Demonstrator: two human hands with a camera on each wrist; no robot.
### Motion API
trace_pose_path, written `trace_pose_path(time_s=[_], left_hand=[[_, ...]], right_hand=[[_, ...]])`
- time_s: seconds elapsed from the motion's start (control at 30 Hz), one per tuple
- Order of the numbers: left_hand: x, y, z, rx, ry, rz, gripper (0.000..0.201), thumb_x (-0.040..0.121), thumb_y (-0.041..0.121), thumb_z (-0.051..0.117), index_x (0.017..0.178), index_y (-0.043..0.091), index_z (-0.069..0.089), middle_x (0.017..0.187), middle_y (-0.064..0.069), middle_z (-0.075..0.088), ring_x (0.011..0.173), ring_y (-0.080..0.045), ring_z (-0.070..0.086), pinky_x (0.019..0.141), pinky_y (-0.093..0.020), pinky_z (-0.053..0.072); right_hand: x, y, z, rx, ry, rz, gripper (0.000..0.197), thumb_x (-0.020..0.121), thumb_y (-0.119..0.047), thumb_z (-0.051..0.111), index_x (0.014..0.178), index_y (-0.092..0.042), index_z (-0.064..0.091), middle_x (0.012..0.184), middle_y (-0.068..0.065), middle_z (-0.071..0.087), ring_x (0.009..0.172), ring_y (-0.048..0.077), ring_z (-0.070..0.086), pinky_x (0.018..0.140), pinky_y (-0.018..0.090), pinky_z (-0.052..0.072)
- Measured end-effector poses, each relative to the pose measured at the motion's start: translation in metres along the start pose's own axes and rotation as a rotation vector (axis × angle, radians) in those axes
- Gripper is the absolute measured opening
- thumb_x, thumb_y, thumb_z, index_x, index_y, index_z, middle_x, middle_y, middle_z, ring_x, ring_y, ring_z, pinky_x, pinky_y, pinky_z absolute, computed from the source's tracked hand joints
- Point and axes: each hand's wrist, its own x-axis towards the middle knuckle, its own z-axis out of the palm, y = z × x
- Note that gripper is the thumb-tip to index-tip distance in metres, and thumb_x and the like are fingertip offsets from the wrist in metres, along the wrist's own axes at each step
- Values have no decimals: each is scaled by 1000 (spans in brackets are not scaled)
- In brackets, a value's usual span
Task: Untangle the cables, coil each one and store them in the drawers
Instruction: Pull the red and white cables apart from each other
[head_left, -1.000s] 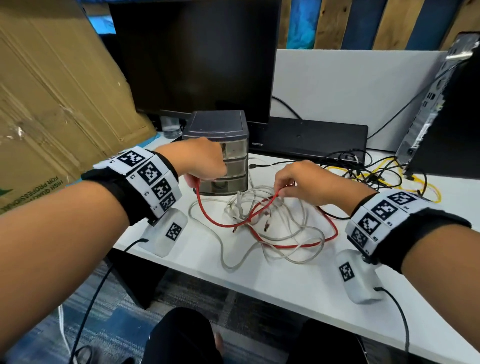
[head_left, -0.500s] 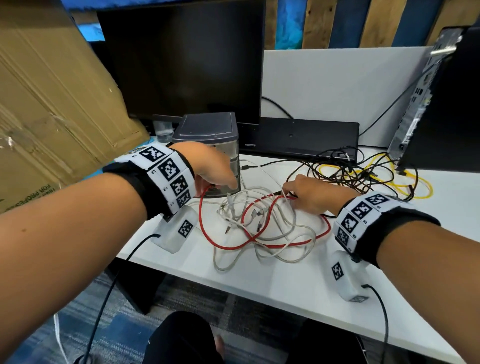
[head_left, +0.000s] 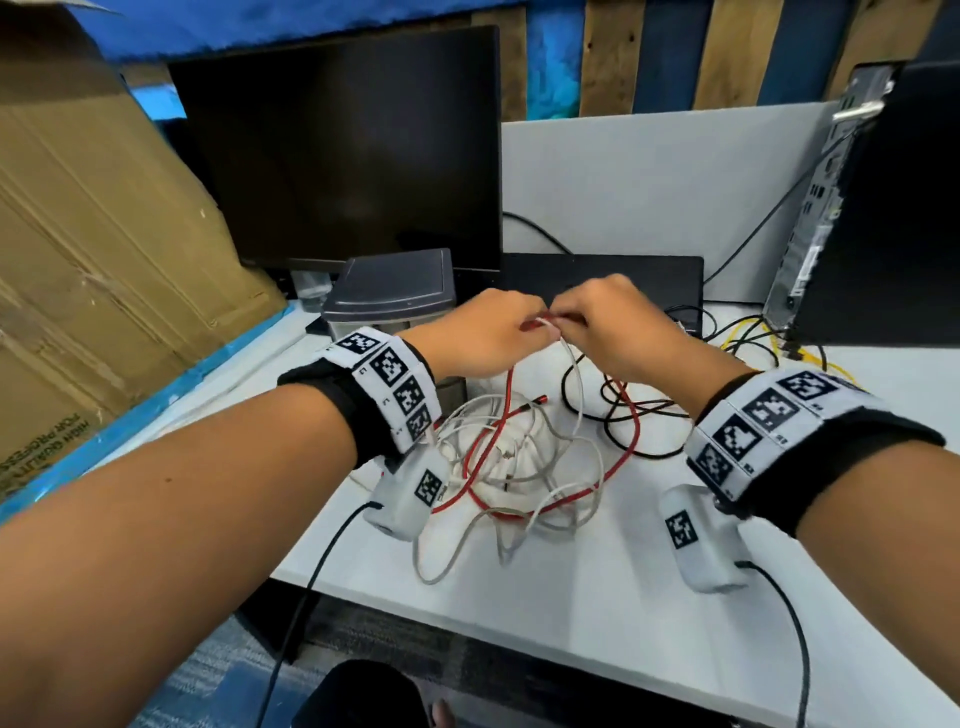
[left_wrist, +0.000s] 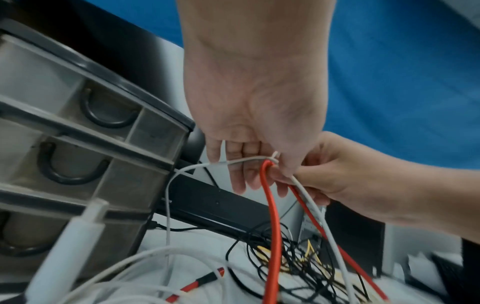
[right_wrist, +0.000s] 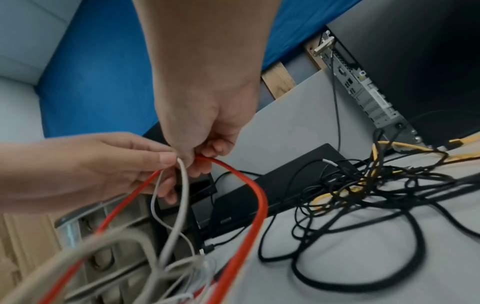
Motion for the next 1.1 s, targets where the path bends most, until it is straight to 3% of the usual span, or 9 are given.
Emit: trace_pose_path(time_s=[0.17, 0.37, 0.5, 0.6, 0.77, 0.9, 0.97, 1.03, 1.1], left_hand=[[-9, -14, -11, -85, 38, -2, 24, 102, 26, 58, 95, 9, 74, 83, -2, 73, 75, -14, 70, 74, -35, 58], [-23, -13, -12, -287, 46, -74, 10, 97, 14, 67, 104, 16, 74, 91, 2, 74, 87, -12, 71, 83, -29, 58], [-25, 4, -13, -439, -3, -155, 25, 99, 5, 59, 121, 7, 72, 114, -8, 74, 108, -19, 70, 79, -16, 52], [-29, 5, -10, -599, 78, -195, 27, 105, 20, 52, 108, 9, 76, 95, -4, 76, 91, -16, 73, 78, -24, 52], [-34, 1, 3, -559, 158, -199, 27, 105, 19, 53, 100, 7, 76, 101, -9, 74, 87, -18, 69, 92, -39, 56], [-37, 3, 3, -540, 186, -203, 27, 103, 18, 55, 94, 2, 75, 97, -17, 76, 91, -34, 71, 92, -49, 55], [-39, 2, 1, -521, 200, -197, 29, 103, 17, 53, 94, -1, 73, 94, -18, 74, 77, -23, 70, 80, -41, 57], [-44, 3, -1, -514, 210, -197, 26, 104, 13, 52, 96, -1, 73, 91, -11, 73, 66, -2, 65, 67, -19, 53], [-48, 1, -1, -519, 195, -193, 22, 104, 14, 54, 98, 2, 72, 95, -11, 74, 74, -5, 66, 75, -21, 53]], right_hand=[[15, 2, -10, 91, 170, 106, 19, 99, -21, 61, 88, -13, 74, 76, 6, 68, 75, 24, 59, 68, 29, 42], [22, 17, -4, 243, 297, 437, 21, 97, -21, 64, 86, -11, 78, 86, 15, 74, 88, 29, 68, 83, 36, 57], [22, 5, -3, 332, 313, 505, 20, 96, -19, 65, 86, -7, 77, 83, 12, 76, 80, 19, 67, 71, 26, 51], [25, -7, -9, 328, 304, 520, 20, 98, -16, 61, 89, -4, 75, 90, 12, 76, 86, 23, 68, 73, 29, 52], [21, -36, -10, 428, 395, 463, 41, 80, -4, 49, 95, -38, 68, 107, -8, 66, 109, 21, 62, 103, 50, 47], [13, -53, 2, 378, 132, 242, 41, 68, -18, 51, 81, -51, 73, 101, -15, 71, 112, 21, 61, 103, 56, 43], [8, -59, 1, 242, 43, 237, 29, 81, -23, 49, 85, -31, 76, 89, -7, 73, 102, 24, 62, 102, 51, 42], [8, -53, 2, 137, -4, 219, 27, 95, -23, 48, 83, -17, 71, 78, -4, 68, 91, 22, 58, 96, 43, 40], [7, -50, -1, 137, -36, 193, 33, 101, -28, 49, 76, -16, 65, 70, -5, 60, 77, 19, 52, 86, 41, 38]])
